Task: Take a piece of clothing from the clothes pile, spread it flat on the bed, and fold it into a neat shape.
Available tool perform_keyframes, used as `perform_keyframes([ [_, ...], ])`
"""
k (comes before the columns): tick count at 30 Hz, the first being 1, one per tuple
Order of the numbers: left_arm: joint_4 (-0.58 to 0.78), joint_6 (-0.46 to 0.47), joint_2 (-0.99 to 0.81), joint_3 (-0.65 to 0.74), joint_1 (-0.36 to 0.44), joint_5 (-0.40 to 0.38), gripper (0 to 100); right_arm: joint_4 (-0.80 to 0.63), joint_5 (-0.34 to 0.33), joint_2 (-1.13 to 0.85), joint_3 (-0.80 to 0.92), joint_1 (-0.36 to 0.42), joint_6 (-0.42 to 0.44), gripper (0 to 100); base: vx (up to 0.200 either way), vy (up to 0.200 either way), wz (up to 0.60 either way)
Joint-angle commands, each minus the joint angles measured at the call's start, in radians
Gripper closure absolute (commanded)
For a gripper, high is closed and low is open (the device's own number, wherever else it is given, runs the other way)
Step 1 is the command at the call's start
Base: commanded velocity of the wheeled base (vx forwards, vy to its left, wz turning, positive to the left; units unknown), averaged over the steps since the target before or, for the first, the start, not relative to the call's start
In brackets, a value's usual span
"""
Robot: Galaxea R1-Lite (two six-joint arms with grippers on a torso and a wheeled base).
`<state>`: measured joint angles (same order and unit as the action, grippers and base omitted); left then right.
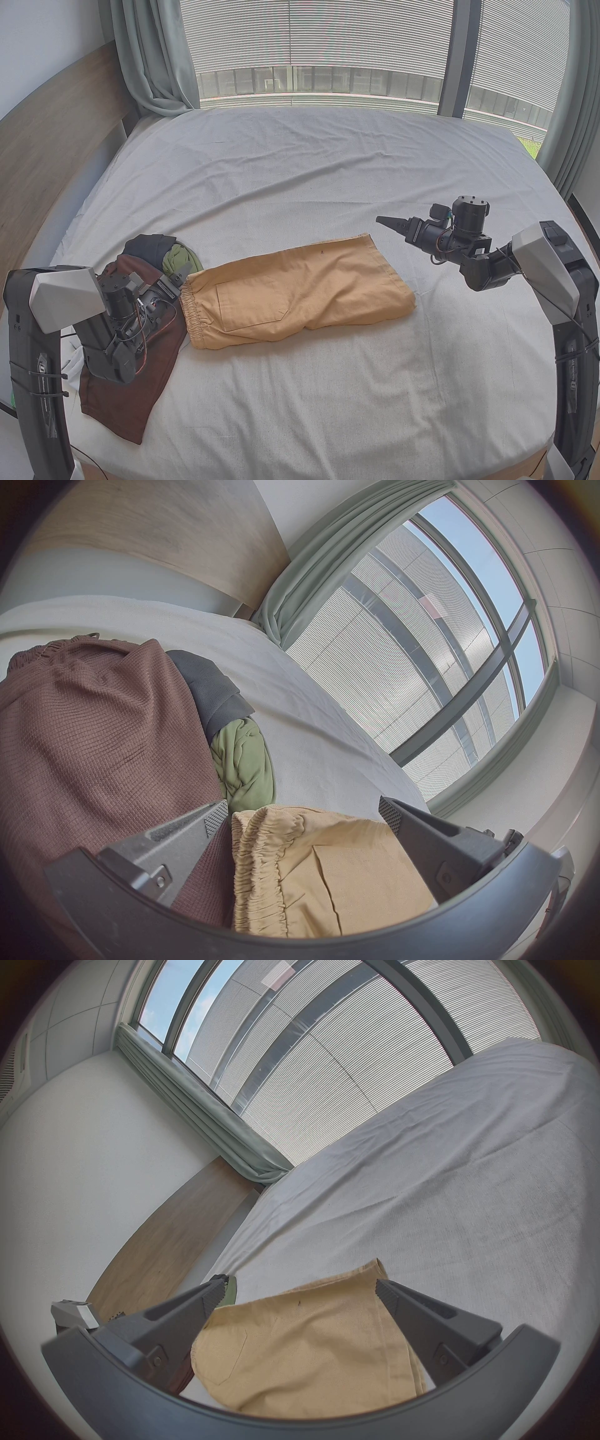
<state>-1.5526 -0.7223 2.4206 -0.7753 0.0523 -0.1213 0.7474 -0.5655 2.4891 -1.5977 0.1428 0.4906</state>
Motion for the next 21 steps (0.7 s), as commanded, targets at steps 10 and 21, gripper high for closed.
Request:
perform_keyframes([
  [10,0.0,-0.032,-0.175,0.099,0.046,-0.034,0,0.159,-0.001,-0.248,0.476,0.028,-0.052,0,0.0,0.0,0.0],
  [21,-0.001,-0.028,-0.181,0.148,0.07,-0.06,0,0.435,-0.002,-0.3,0.786,0.046,-0.05,0,0.0,0.0,0.0],
])
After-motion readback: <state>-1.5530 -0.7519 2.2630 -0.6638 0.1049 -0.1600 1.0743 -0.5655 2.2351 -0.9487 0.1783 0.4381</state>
